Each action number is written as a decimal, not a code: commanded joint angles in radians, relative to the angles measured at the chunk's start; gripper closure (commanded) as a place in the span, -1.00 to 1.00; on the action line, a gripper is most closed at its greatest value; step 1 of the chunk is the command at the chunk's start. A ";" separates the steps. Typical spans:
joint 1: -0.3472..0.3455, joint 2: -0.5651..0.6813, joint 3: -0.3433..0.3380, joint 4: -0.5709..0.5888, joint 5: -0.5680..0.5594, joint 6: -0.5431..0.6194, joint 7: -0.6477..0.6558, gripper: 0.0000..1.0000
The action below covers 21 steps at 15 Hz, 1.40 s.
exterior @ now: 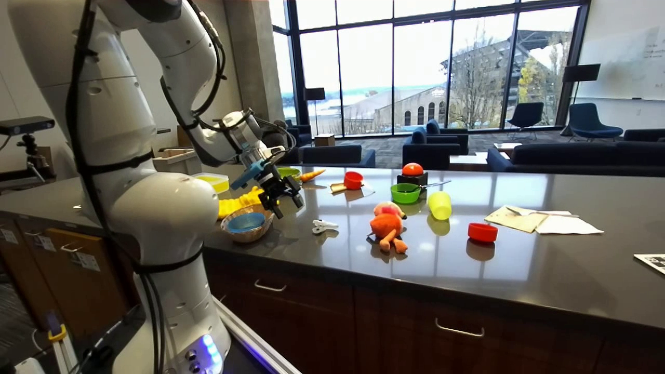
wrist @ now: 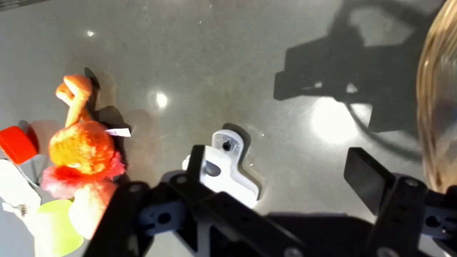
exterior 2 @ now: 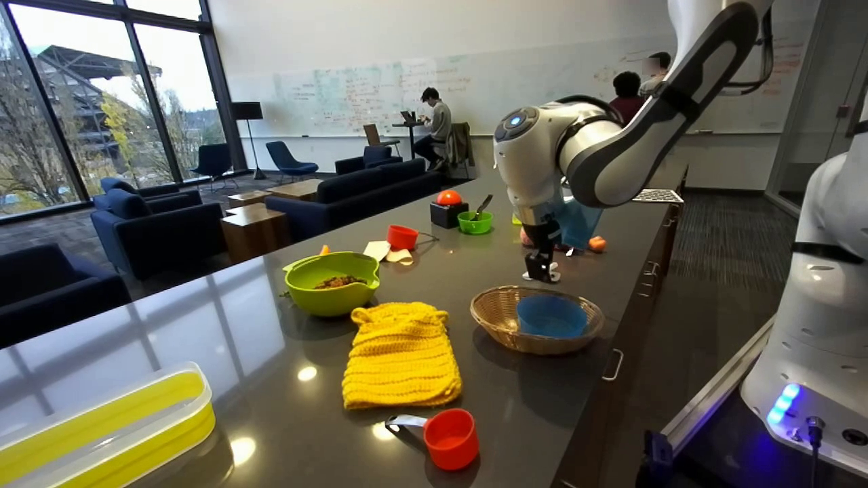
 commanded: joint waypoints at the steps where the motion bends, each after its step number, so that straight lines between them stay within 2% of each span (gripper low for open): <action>1: -0.018 -0.035 0.030 -0.043 0.084 0.015 -0.159 -1.00; 3: -0.023 -0.038 0.041 -0.045 0.099 0.012 -0.192 -1.00; 5: -0.040 -0.081 0.054 -0.067 0.018 0.070 -0.072 -1.00; 8: -0.060 -0.162 0.041 -0.044 0.073 0.095 -0.035 -1.00; 11: -0.096 -0.226 0.022 0.066 0.213 0.025 -0.086 -1.00; 15: -0.157 -0.250 0.030 0.297 0.393 -0.180 -0.061 -1.00; 16: -0.160 -0.246 0.047 0.208 0.348 -0.097 -0.081 -1.00; 18: -0.172 -0.255 0.044 0.287 0.383 -0.161 -0.079 -1.00; 21: -0.172 -0.250 0.045 0.297 0.386 -0.172 -0.074 -1.00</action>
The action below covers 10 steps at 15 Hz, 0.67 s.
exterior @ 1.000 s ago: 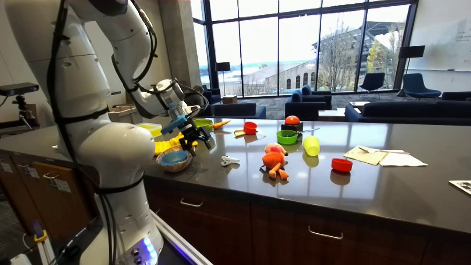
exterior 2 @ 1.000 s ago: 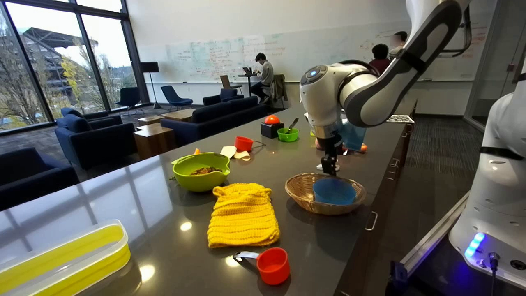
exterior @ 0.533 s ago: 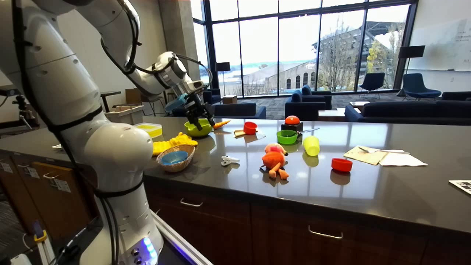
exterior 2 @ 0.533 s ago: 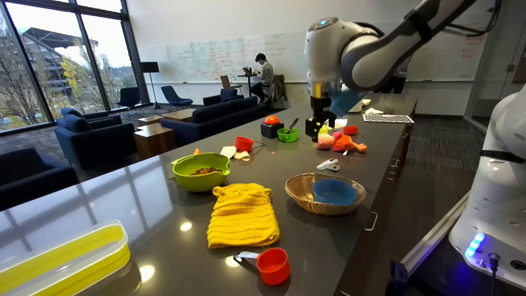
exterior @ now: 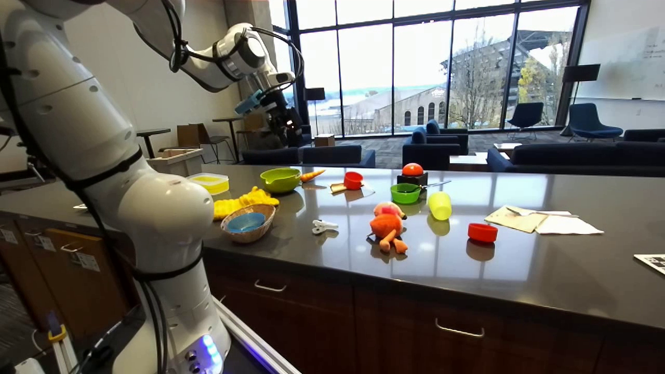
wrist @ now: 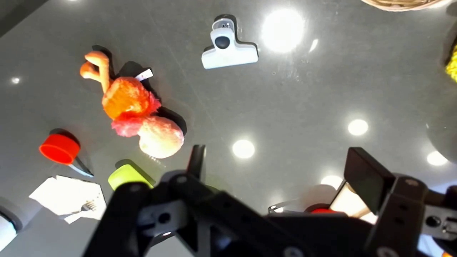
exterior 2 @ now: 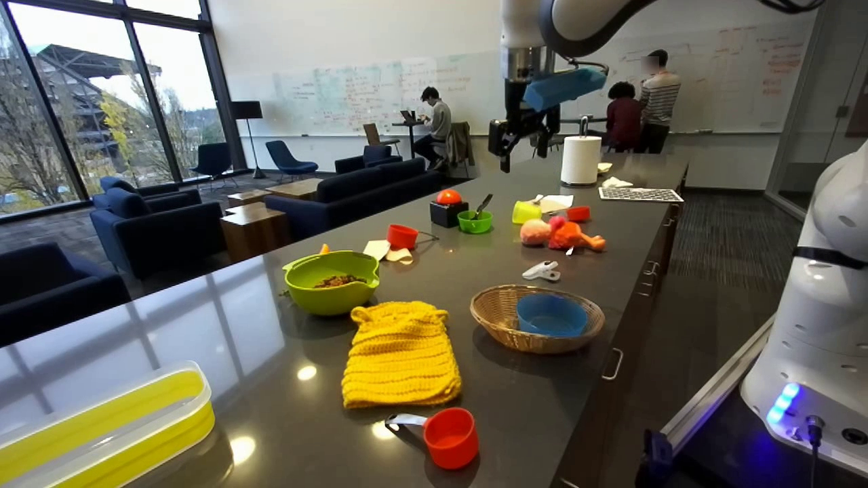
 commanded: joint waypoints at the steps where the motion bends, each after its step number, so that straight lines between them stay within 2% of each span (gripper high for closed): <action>1: -0.016 0.015 0.029 0.056 0.033 -0.012 -0.004 -1.00; 6: -0.021 0.094 0.091 0.370 0.144 -0.025 0.191 -1.00; 8: -0.023 0.157 0.129 0.500 0.152 -0.035 0.315 -1.00; 10: -0.012 0.231 0.160 0.617 0.145 -0.106 0.438 -1.00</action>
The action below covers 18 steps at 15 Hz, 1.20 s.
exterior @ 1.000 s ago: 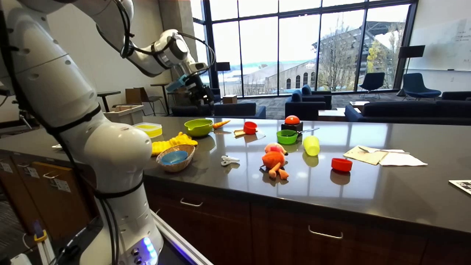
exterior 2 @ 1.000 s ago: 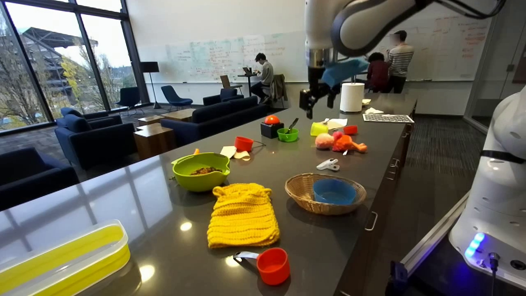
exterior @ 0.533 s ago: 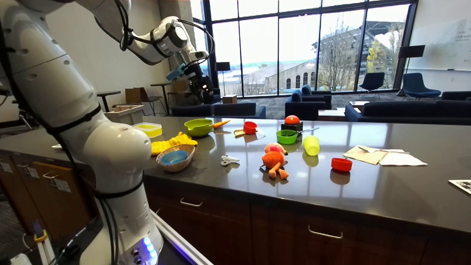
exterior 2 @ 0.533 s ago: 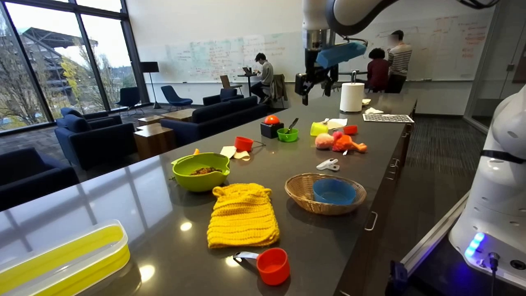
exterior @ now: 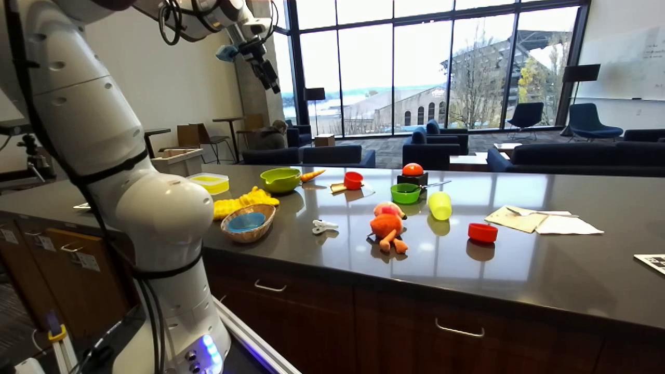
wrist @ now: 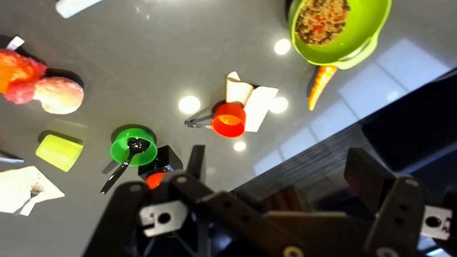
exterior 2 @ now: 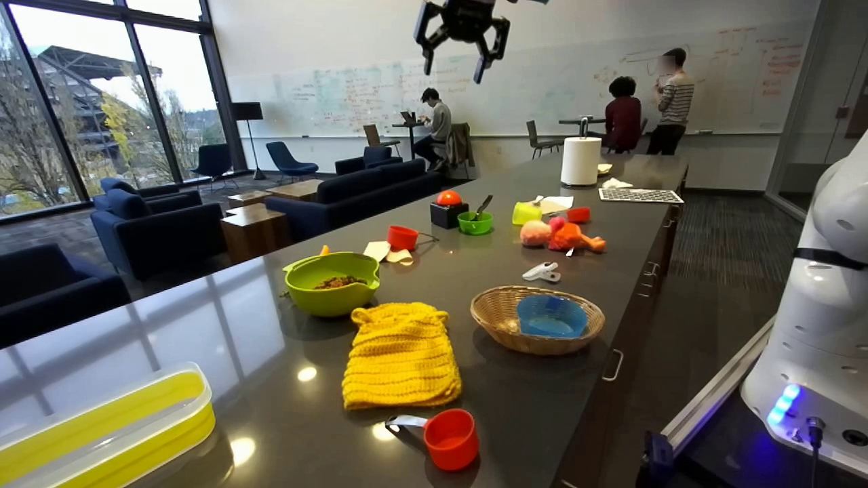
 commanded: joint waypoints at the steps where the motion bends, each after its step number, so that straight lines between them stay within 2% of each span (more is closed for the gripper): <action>1: 0.003 0.174 0.056 0.250 0.006 -0.169 0.186 -1.00; 7: 0.082 0.401 0.016 0.571 0.157 -0.417 0.273 -1.00; 13: 0.105 0.588 -0.056 0.869 0.387 -0.597 0.381 -1.00; 14: 0.087 0.511 -0.030 0.729 0.331 -0.524 0.324 -1.00; 18: 0.089 0.573 -0.046 0.825 0.370 -0.566 0.351 -1.00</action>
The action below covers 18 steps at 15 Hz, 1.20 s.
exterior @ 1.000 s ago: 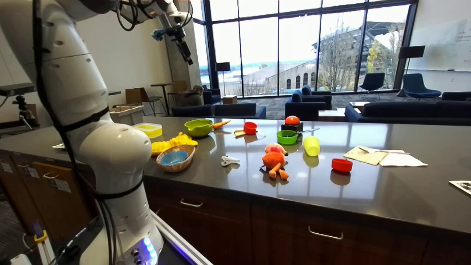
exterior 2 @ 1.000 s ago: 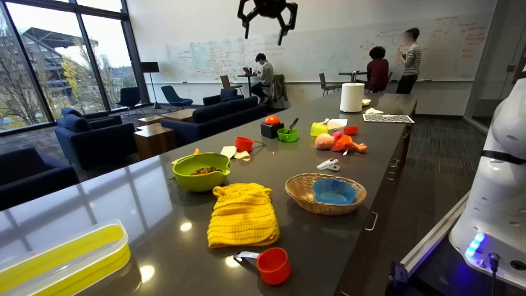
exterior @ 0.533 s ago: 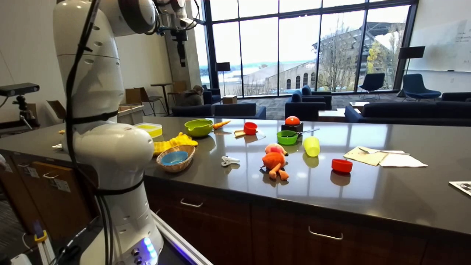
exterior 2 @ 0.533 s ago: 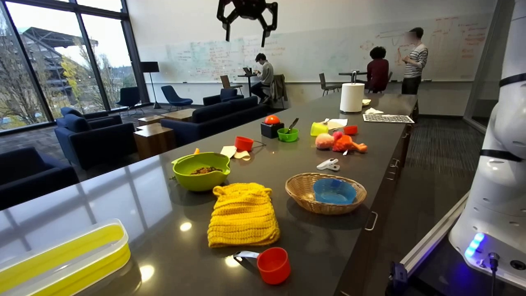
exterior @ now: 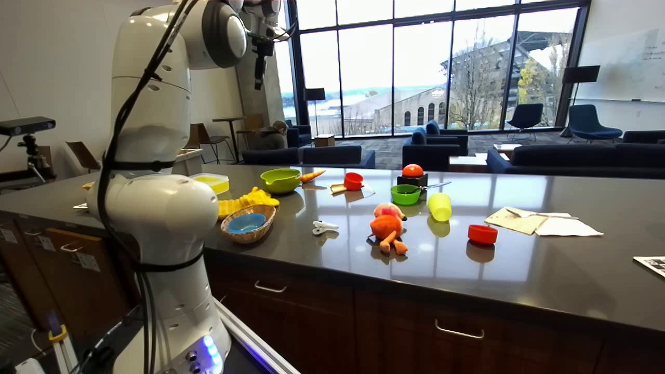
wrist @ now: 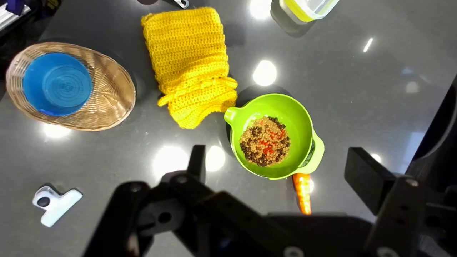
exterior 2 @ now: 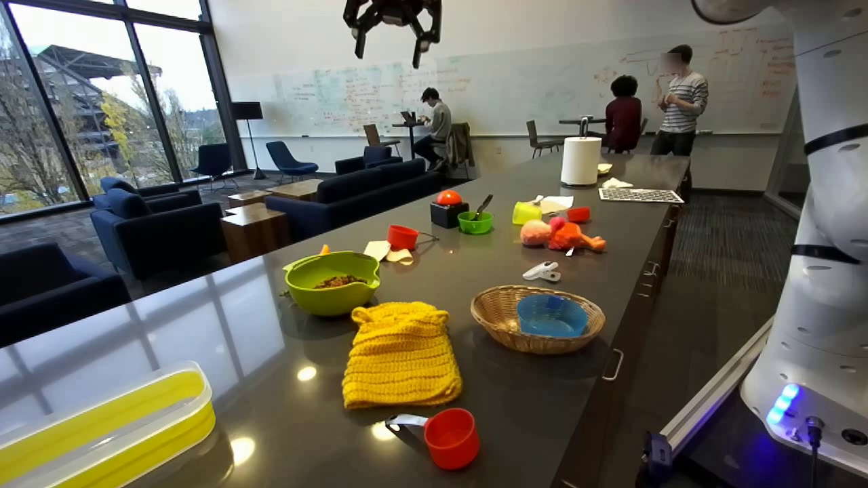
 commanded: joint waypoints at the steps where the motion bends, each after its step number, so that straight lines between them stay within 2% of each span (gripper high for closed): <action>1: 0.003 0.003 0.000 0.004 0.000 -0.001 0.002 -1.00; 2: 0.008 -0.019 0.000 -0.024 0.011 0.083 0.026 -1.00; 3: 0.001 -0.013 -0.005 -0.001 0.035 0.136 0.068 -1.00; 7: -0.061 0.011 -0.040 0.082 0.067 0.191 0.155 -1.00; 9: -0.106 0.047 -0.068 0.154 0.079 0.174 0.198 -1.00; 10: -0.105 0.081 -0.117 0.210 0.091 0.154 0.217 -1.00; 13: -0.190 0.153 -0.178 0.287 0.147 0.125 0.261 -1.00; 15: -0.252 0.204 -0.207 0.324 0.190 0.115 0.289 -1.00; 18: -0.290 0.274 -0.225 0.370 0.218 0.133 0.401 -1.00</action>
